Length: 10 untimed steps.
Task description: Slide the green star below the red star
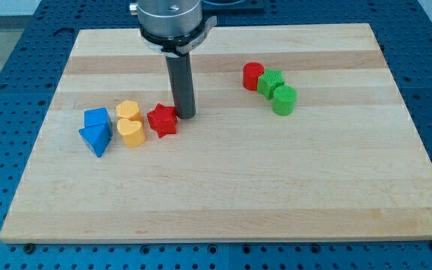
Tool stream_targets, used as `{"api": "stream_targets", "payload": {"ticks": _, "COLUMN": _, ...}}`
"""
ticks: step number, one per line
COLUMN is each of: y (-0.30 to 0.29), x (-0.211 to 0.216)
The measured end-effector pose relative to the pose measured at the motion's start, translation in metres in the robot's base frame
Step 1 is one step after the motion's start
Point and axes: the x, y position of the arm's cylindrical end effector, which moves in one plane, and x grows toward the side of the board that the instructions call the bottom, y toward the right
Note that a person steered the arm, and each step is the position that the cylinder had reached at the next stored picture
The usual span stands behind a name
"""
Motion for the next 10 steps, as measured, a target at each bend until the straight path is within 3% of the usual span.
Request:
{"api": "stream_targets", "payload": {"ticks": 2, "y": 0.0, "x": -0.007}}
{"api": "stream_targets", "payload": {"ticks": 4, "y": 0.075, "x": -0.105}}
{"api": "stream_targets", "payload": {"ticks": 5, "y": 0.148, "x": -0.139}}
{"api": "stream_targets", "payload": {"ticks": 6, "y": 0.199, "x": -0.144}}
{"api": "stream_targets", "payload": {"ticks": 9, "y": 0.117, "x": -0.018}}
{"api": "stream_targets", "payload": {"ticks": 10, "y": 0.126, "x": -0.018}}
